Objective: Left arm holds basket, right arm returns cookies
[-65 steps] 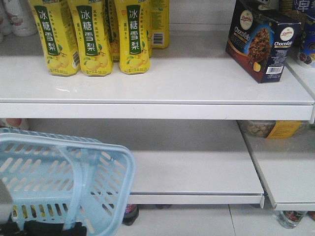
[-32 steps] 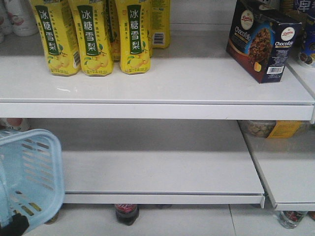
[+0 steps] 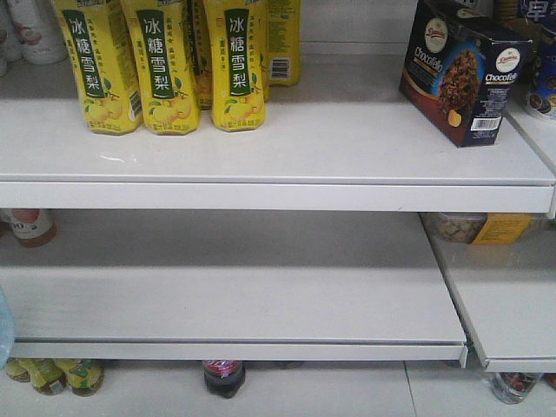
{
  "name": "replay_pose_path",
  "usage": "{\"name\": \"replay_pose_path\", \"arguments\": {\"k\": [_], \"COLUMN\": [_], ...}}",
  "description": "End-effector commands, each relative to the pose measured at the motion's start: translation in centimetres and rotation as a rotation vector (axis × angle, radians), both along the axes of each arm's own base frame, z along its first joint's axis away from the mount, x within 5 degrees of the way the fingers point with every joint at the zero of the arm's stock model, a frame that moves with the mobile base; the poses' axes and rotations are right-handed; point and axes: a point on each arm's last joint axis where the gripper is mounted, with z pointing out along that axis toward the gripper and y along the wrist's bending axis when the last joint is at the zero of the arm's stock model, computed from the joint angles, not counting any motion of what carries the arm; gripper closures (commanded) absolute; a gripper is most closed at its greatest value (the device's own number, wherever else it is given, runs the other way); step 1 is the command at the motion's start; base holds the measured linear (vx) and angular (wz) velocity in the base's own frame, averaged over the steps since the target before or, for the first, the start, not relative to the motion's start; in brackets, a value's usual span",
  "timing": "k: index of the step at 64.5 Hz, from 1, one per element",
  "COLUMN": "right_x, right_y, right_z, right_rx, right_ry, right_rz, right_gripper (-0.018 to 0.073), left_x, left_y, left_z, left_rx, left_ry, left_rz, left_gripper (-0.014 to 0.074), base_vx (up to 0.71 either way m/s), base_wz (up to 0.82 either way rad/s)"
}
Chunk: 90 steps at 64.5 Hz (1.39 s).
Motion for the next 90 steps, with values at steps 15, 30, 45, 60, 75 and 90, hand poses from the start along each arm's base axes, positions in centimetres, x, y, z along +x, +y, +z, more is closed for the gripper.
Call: {"name": "replay_pose_path", "arguments": {"k": [15,30,45,60,75,90], "right_x": [0.1,0.1,0.1,0.1,0.1,0.1], "right_y": [0.0,0.0,0.0,0.0,0.0,0.0], "right_z": [1.5,1.5,1.5,1.5,1.5,1.5], "right_rx": [0.003,0.003,0.003,0.003,0.003,0.003], "right_ry": [-0.083,-0.083,-0.083,-0.083,-0.083,-0.083], "right_rz": [-0.002,-0.002,-0.002,-0.002,-0.002,-0.002], "right_gripper": [0.0568,0.0568,0.0568,0.0568,0.0568,0.0568], "left_x": [0.0,0.1,0.0,0.0,0.0,0.0], "left_y": [0.5,1.1,1.4,1.3,1.3,1.3], "left_z": [0.6,0.6,0.6,0.6,0.6,0.6], "left_rx": [0.077,0.081,0.086,0.112,0.111,0.11], "left_ry": [-0.121,-0.118,-0.117,-0.121,-0.124,-0.122], "left_rz": [0.071,0.164,0.221,0.215,0.215,0.214], "left_gripper": [0.0603,0.0603,0.0603,0.0603,0.0603,0.0603], "base_vx": [0.0,0.0,0.0,0.0,0.0,0.0], "base_wz": [0.0,0.0,0.0,0.0,0.0,0.0]}}
